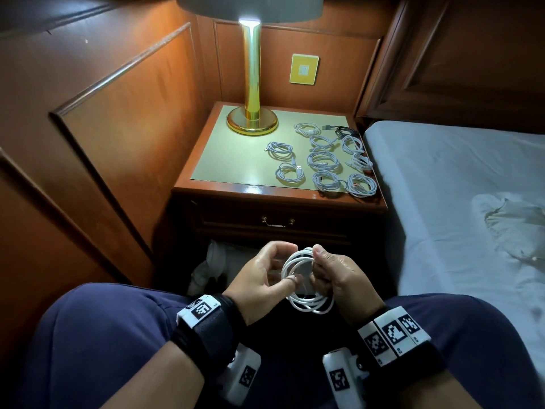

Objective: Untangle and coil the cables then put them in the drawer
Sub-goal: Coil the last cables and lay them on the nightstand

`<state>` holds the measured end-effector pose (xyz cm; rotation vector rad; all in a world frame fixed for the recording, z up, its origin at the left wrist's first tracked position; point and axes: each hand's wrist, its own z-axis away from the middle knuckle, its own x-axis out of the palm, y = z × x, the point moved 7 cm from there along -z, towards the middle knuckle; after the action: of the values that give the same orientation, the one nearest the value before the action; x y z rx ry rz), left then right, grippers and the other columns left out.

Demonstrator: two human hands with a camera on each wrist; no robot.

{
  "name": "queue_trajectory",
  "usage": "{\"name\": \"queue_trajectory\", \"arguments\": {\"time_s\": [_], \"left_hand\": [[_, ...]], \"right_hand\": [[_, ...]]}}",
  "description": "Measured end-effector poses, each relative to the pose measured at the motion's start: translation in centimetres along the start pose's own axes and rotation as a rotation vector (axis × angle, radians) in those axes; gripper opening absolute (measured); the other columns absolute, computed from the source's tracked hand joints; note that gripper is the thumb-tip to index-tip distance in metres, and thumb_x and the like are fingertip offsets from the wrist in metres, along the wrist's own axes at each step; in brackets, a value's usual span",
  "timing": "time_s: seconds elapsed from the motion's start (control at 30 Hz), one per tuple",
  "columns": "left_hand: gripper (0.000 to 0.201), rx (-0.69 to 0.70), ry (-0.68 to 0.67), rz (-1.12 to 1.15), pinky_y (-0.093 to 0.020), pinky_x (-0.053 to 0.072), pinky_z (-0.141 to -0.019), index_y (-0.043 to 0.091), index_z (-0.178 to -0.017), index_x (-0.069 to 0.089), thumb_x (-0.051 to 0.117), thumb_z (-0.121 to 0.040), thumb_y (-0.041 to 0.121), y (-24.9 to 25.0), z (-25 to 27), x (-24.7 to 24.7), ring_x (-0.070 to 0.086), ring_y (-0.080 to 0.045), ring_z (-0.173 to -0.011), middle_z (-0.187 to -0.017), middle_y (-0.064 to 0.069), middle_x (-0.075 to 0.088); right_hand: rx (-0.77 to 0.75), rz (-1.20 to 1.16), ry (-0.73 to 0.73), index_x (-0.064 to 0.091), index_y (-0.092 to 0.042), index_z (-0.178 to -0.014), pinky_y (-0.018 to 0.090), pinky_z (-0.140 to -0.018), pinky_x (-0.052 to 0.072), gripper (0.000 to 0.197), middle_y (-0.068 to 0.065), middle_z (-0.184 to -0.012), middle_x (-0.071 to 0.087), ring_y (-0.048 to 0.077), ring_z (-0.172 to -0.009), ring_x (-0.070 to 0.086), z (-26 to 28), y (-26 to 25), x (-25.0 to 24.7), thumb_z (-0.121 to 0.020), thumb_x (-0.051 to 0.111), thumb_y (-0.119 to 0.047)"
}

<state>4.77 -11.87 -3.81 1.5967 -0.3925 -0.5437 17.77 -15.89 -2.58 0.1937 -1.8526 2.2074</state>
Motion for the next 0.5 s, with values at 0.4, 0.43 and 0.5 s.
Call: {"name": "queue_trajectory", "arguments": {"time_s": [0.4, 0.43, 0.5], "left_hand": [[0.049, 0.014, -0.036, -0.793, -0.05, 0.022, -0.119, 0.031, -0.136, 0.058, 0.039, -0.092, 0.043, -1.1, -0.2, 1.5, -0.006, -0.019, -0.153, -0.166, 0.001, 0.006], [0.051, -0.047, -0.059, -0.817, -0.05, 0.019, -0.121, 0.03, -0.145, 0.048, 0.037, -0.096, 0.043, -1.3, -0.2, 2.0, -0.014, -0.016, -0.152, -0.167, 0.002, -0.003], [0.056, -0.148, -0.058, -0.792, -0.045, 0.011, -0.123, 0.028, -0.155, 0.027, 0.042, -0.102, 0.038, -1.6, -0.2, 2.6, -0.021, -0.014, -0.15, -0.166, 0.002, -0.013]], "right_hand": [[-0.066, 0.427, 0.115, 0.066, -0.026, -0.054, 0.022, -0.047, 0.034, 0.059, -0.006, -0.046, 0.047, 0.007, -0.042, 0.042, -0.5, 0.3, -0.7, -0.107, 0.04, -0.027], [-0.072, 0.431, 0.114, 0.068, -0.031, -0.054, 0.021, -0.047, 0.035, 0.061, -0.006, -0.045, 0.049, 0.006, -0.042, 0.044, -0.4, 0.1, -0.4, -0.107, 0.039, -0.026], [-0.07, 0.4, 0.093, 0.067, -0.034, -0.051, 0.02, -0.048, 0.035, 0.064, -0.007, -0.044, 0.048, 0.004, -0.042, 0.044, -0.3, 0.0, 0.1, -0.107, 0.038, -0.024]]}}
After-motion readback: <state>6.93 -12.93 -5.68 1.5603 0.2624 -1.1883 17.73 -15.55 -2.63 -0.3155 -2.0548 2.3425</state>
